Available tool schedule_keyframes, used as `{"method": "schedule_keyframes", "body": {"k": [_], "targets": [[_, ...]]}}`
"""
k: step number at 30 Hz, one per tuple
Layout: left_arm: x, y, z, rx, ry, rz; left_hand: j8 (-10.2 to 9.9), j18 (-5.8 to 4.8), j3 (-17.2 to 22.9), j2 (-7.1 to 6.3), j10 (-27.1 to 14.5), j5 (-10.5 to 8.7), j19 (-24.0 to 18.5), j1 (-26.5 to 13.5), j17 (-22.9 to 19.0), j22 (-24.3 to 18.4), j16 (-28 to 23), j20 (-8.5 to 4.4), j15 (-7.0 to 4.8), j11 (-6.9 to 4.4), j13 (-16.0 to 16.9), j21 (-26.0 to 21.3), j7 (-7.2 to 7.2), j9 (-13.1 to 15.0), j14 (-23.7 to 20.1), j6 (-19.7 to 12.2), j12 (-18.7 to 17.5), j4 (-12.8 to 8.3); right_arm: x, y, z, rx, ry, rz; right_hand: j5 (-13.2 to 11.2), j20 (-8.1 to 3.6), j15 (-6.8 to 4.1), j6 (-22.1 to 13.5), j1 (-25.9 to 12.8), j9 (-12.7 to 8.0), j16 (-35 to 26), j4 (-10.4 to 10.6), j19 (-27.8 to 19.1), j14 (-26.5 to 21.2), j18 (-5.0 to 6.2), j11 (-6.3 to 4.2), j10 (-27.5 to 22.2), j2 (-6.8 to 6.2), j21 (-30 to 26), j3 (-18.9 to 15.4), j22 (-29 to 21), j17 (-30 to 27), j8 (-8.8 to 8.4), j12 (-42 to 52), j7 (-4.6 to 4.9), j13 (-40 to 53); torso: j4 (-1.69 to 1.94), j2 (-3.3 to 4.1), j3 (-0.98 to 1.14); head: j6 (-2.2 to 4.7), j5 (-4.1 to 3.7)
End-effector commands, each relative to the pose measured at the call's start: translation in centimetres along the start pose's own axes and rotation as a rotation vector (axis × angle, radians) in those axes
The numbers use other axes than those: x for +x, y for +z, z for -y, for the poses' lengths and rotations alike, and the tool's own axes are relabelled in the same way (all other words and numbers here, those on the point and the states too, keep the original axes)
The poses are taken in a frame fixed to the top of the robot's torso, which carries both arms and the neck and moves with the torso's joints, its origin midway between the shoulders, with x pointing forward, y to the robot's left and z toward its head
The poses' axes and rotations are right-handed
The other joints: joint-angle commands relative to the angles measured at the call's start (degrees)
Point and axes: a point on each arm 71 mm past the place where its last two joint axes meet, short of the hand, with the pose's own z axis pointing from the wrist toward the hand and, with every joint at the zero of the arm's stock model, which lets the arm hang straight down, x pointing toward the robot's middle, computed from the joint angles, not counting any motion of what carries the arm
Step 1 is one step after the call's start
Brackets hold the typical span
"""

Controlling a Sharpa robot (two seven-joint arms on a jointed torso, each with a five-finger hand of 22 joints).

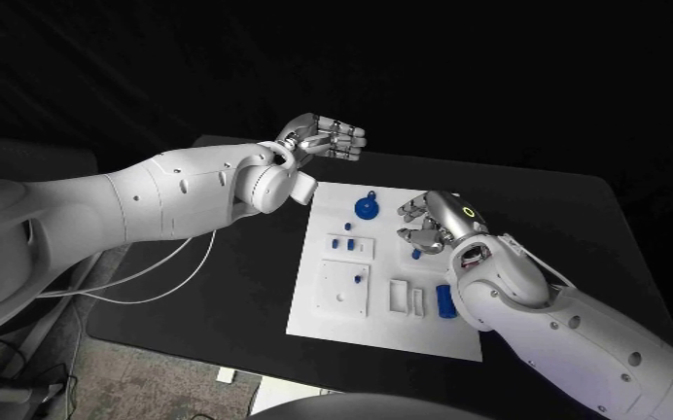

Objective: Assemble the parts on the task board

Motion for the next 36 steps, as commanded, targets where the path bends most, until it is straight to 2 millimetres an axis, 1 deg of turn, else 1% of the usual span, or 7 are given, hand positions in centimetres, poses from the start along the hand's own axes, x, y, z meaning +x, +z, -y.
{"method": "schedule_keyframes", "body": {"k": [1, 4, 8, 11, 22, 28, 36], "targets": [[0.1, -0.1, 0.3, 0.022, 0.002, -0.006, 0.0, 0.84, 0.1, 0.09, -0.3, 0.06, 0.0, 0.6, -0.1, 0.0, -0.2, 0.23, -0.20, 0.01, -0.1, 0.4, 0.12, 0.0, -0.1, 0.1, 0.1, -0.3, 0.2, 0.4, 0.7, -0.020, -0.050, -0.069, -0.3, 0.17, 0.22, 0.0, 0.3, -0.1, 0.2, 0.1, 1.7, 0.3, 0.45, 0.26, -1.4, -0.53, 0.4, 0.2, 0.1, 0.1, 0.22, 0.2, -0.11, 0.0, 0.12, 0.07, 0.05, 0.60, -0.66], [0.0, -0.2, 0.3, 0.023, 0.002, -0.002, 0.0, 0.81, 0.0, 0.00, -0.3, 0.02, 0.0, 0.4, -0.1, 0.0, -0.2, 0.22, -0.20, 0.02, -0.1, 0.4, 0.12, 0.0, 0.1, 0.1, 0.1, -0.3, 0.3, 0.8, 1.6, -0.005, -0.096, -0.118, -0.8, 0.71, 0.71, -2.1, 0.5, -0.1, -0.1, 0.6, 1.5, 0.0, 0.64, 0.96, -5.5, -0.97, -0.2, -2.7, -0.3, -0.2, 0.31, 0.3, -0.43, 0.0, 0.18, 0.07, 0.03, 0.85, -1.13], [-0.2, -0.3, 0.2, 0.023, 0.004, 0.003, 0.0, 0.79, -0.1, -0.11, -0.3, 0.09, 0.0, 0.3, -0.1, 0.0, -0.3, 0.22, -0.17, 0.02, -0.1, 0.4, 0.11, 0.0, 0.0, 0.1, 0.1, -0.3, 0.7, 1.1, 2.4, 0.007, -0.136, -0.181, 0.3, 1.89, 1.80, -4.0, 4.4, -0.1, -0.6, 5.8, 1.9, -0.1, 1.63, 2.33, -11.2, -0.69, -1.9, -14.2, -2.9, -1.2, 0.31, 0.3, -1.67, 0.0, 0.11, 0.07, 0.00, 0.93, -1.28], [-0.3, -0.3, 0.2, 0.024, 0.004, 0.004, 0.0, 0.79, -0.1, -0.11, -0.3, 0.09, 0.0, 0.3, -0.1, 0.0, -0.3, 0.22, -0.17, 0.02, -0.1, 0.4, 0.11, 0.0, 0.0, 0.1, 0.1, -0.3, 1.0, 1.2, 2.7, 0.013, -0.156, -0.211, 0.5, 1.92, 1.78, -4.0, 5.7, -0.1, -0.3, 8.2, 2.0, -0.1, 1.69, 2.32, -11.4, -1.00, -1.7, -15.6, -3.7, -1.5, 0.29, 0.3, -1.70, 0.0, 0.13, 0.07, -0.04, 0.91, -1.32], [-0.4, -0.3, 0.2, 0.021, 0.005, 0.008, 0.0, 0.81, 0.0, -0.11, -0.3, 0.09, 0.1, 0.3, -0.1, 0.0, -0.3, 0.23, -0.16, 0.01, -0.1, 0.4, 0.08, 0.0, -0.2, 0.2, 0.1, -0.3, 2.2, 1.2, 3.8, 0.038, -0.195, -0.297, 0.7, 1.52, 1.41, -3.6, 5.0, -0.1, 0.0, 7.6, 2.0, 0.1, 1.20, 1.79, -9.4, 0.06, -0.9, -16.1, -4.4, -1.6, 0.24, 0.3, -1.30, 0.0, 0.13, 0.06, -0.07, 0.59, -1.30], [-0.4, -0.3, 0.2, 0.020, 0.005, 0.007, 0.0, 0.82, 0.0, -0.11, -0.3, 0.08, 0.1, 0.3, -0.1, 0.0, -0.3, 0.23, -0.16, 0.01, -0.1, 0.4, 0.09, 0.0, -0.2, 0.2, 0.1, -0.3, 2.6, 1.1, 4.0, 0.043, -0.205, -0.296, -0.9, 1.12, 1.08, -3.1, 4.5, -0.1, 0.1, 5.1, 2.0, 0.1, 0.75, 1.41, -7.6, 1.24, -0.2, -13.2, -5.0, -1.6, 0.21, 0.2, -0.96, -0.1, 0.15, 0.09, -0.05, 0.58, -1.32], [-0.4, -0.3, 0.2, 0.019, 0.006, 0.009, 0.0, 0.86, 0.0, -0.09, -0.4, 0.06, 0.1, 0.3, -0.1, 0.0, -0.3, 0.24, -0.17, 0.02, -0.1, 0.5, 0.09, 0.0, -0.2, 0.1, 0.1, -0.3, 3.0, 1.3, 4.1, 0.047, -0.198, -0.275, -4.0, 0.62, 0.62, -2.2, 0.2, -0.1, 0.2, 1.4, 1.9, 0.1, 0.64, 0.97, -5.0, 1.10, 1.0, 1.4, -4.8, -1.2, 0.23, 0.2, -0.58, 0.0, 0.18, 0.10, 0.00, 0.51, -1.30]]}}
